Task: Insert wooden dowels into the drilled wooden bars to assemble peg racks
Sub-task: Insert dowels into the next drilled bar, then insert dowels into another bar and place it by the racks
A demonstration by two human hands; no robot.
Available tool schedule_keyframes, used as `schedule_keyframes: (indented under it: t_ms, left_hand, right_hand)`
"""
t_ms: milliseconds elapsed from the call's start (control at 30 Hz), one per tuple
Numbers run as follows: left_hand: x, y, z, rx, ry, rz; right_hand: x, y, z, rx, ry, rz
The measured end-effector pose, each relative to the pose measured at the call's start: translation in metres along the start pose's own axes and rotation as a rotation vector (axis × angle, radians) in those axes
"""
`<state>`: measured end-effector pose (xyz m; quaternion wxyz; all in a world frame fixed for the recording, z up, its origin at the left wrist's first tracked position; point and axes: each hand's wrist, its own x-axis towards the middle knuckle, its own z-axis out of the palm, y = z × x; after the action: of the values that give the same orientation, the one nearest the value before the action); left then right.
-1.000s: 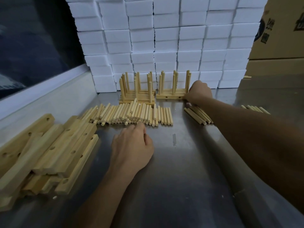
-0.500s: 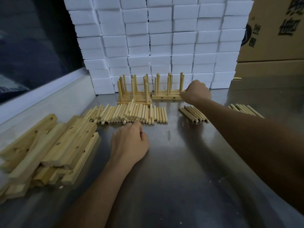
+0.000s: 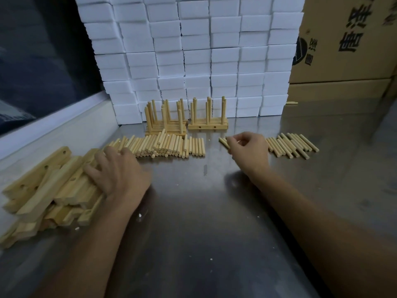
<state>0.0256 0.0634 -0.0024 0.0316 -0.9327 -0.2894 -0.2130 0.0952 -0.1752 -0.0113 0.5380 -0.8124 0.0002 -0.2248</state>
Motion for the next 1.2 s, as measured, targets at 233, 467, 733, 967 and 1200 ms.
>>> schedule_keyframes:
  t_ms: [233,467,733,967,1200]
  left_hand:
    - [0.009,-0.012,-0.006,0.024,0.023,-0.035]
    - [0.009,-0.010,-0.007,-0.017,0.043,0.042]
    - [0.004,-0.008,-0.005,-0.057,-0.026,0.135]
    - [0.007,-0.008,-0.003,0.001,-0.047,0.048]
    - [0.009,-0.007,0.001,-0.050,-0.069,0.052]
  right_hand:
    - [-0.003,0.007,0.003,-0.044,-0.010,-0.056]
    - [-0.002,0.008,0.001,0.019,0.006,-0.007]
    - [-0.001,0.010,0.002,0.040,0.004,-0.005]
    - [0.000,0.011,0.003,0.034,0.002,0.002]
    - [0.001,0.010,0.004,-0.006,-0.020,-0.013]
